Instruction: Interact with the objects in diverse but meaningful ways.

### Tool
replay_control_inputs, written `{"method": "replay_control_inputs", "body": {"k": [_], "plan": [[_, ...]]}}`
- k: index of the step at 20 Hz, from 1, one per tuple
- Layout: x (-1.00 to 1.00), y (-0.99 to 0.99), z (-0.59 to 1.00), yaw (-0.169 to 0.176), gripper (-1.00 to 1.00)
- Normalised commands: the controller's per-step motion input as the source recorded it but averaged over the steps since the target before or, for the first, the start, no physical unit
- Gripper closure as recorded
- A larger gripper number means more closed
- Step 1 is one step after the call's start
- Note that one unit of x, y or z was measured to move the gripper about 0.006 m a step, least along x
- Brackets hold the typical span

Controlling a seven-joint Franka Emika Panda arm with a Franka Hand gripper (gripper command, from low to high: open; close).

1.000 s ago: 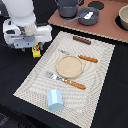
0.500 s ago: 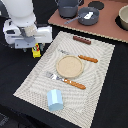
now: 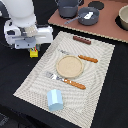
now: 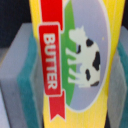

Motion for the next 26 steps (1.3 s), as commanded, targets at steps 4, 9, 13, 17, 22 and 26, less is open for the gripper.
{"method": "replay_control_inputs", "body": {"k": [4, 9, 13, 17, 22, 26], "plan": [[0.25, 0.0, 0.95, -0.057, 1.0], [0.35, 0.0, 0.93, -0.05, 1.0], [0.4, 0.0, 0.79, -0.054, 1.0], [0.35, -0.26, 0.53, -0.041, 1.0], [0.41, -0.64, 0.31, -0.004, 1.0], [0.7, -0.67, 0.06, 0.0, 1.0]]}}
